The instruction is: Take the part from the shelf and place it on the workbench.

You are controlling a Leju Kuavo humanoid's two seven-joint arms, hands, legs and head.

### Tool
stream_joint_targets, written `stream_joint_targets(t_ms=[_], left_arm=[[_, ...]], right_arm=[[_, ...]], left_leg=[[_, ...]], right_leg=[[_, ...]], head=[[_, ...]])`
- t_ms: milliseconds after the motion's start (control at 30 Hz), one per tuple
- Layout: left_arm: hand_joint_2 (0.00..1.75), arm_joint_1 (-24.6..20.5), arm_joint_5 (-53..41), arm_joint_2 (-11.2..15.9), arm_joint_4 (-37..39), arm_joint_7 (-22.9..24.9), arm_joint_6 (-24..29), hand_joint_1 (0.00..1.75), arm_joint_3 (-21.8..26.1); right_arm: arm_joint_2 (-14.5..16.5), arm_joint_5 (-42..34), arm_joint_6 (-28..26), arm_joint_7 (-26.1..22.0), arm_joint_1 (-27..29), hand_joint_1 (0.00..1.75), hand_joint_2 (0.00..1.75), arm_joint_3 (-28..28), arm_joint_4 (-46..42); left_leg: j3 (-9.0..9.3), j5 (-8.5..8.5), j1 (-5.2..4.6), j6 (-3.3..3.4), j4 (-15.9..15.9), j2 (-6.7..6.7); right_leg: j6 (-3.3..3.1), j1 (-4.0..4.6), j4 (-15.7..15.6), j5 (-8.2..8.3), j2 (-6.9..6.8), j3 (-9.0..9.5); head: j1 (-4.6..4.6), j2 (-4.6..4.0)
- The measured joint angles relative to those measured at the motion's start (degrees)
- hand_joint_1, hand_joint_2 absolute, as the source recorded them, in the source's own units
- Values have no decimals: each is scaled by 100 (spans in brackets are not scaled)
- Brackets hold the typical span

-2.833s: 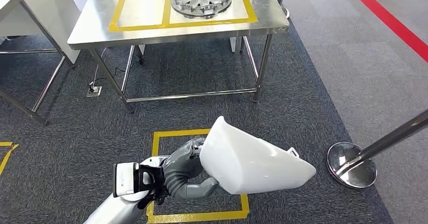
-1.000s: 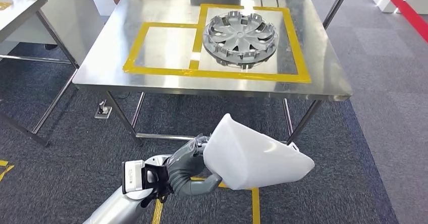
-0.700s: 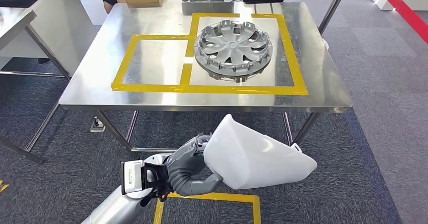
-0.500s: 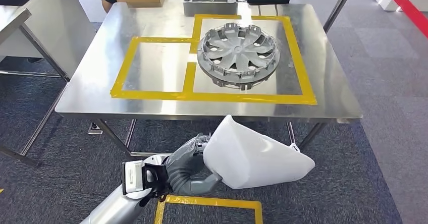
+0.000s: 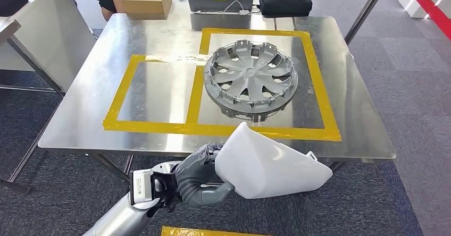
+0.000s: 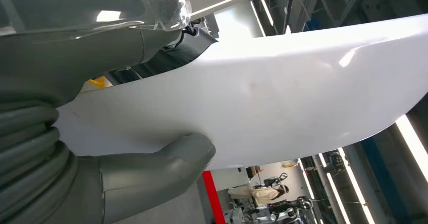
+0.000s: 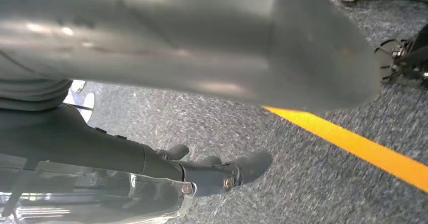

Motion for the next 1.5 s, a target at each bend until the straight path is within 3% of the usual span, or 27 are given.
stream_joint_targets(t_ms=[33, 100, 200, 233, 267, 367, 433, 567, 733, 1033, 1200, 1500], left_arm=[[175, -7, -1, -11, -15, 1, 1, 175, -1], [175, -13, -2, -15, -31, -4, 2, 175, -2], [175, 39, -34, 25, -49, -19, 16, 175, -1], [175, 69, -49, 45, -61, -23, 21, 175, -1], [175, 97, -59, 64, -78, -25, 24, 175, 1], [175, 132, -66, 97, -153, -28, 25, 175, 4], [175, 142, -86, 109, -201, -28, 31, 175, 6], [175, 178, -238, 127, -254, 4, 154, 175, 18], [175, 157, -755, 145, -311, 130, 575, 175, 100], [175, -422, -3621, 308, 39, 596, 2162, 175, 130], [175, -1214, -4355, 369, 1161, 649, 2846, 175, 94], [175, -2484, -5094, 234, 4027, 1101, 4191, 175, -54]], right_arm=[[-2, -5, 0, -1, -8, 0, 0, -1, -1], [-14, -10, -5, -10, -23, 0, 0, -2, -2], [-26, 1, -14, -53, -26, 0, 0, -2, -2], [-27, 7, -16, -65, -24, 0, 0, -2, -2], [-28, 12, -16, -71, -23, 0, 0, -2, -2], [-5, 15, -4, -72, -24, 0, 0, -2, 1], [20, 15, 7, -72, -28, 0, 0, -2, 4], [31, 34, 10, -72, -27, 0, 0, -1, 4], [31, 152, 6, -81, -30, 0, 0, 7, 4], [44, 291, 3, -265, -49, 0, 0, 122, 4], [81, 200, 13, -279, -62, 0, 0, 137, 4], [146, 24, 16, -168, -44, 0, 0, 81, 4]], left_leg=[[-39, 46, 5, -30, 103, 12], [-343, 66, 8, -84, 589, 44], [-1060, -306, 14, -127, 1450, 64], [-1220, -344, 12, -124, 1523, 64], [-1281, -234, 7, -107, 1415, 65], [-1076, 525, -56, 54, 447, 80], [-971, 633, -111, 146, 100, 81], [-904, 781, -99, 28, 50, 67], [-903, 754, -102, 74, 53, 67], [-899, 743, -103, 96, 57, 65], [-892, 749, -97, 101, 56, 66], [-889, 752, -93, 97, 55, 82]], right_leg=[[-39, -6, -27, -30, 3, 46], [-100, -31, -100, -86, 9, 177], [-142, -27, -147, -201, 11, 334], [-146, -19, -148, -244, 14, 384], [-148, -8, -148, -282, 19, 436], [-139, 31, -161, -373, 31, 580], [-97, 28, -175, -409, 33, 613], [-99, 42, -162, -465, 13, 642], [-67, 38, -229, -448, 12, 683], [-25, 38, -252, -437, 11, 693], [-22, 46, -251, -434, 12, 694], [-22, 49, -247, -434, 17, 695]], head=[[-4, 0], [-14, 0], [-19, 0], [-21, 0], [-22, 0], [-6, 0], [8, 0], [18, 0], [20, 0], [17, 0], [16, 0], [17, 0]])
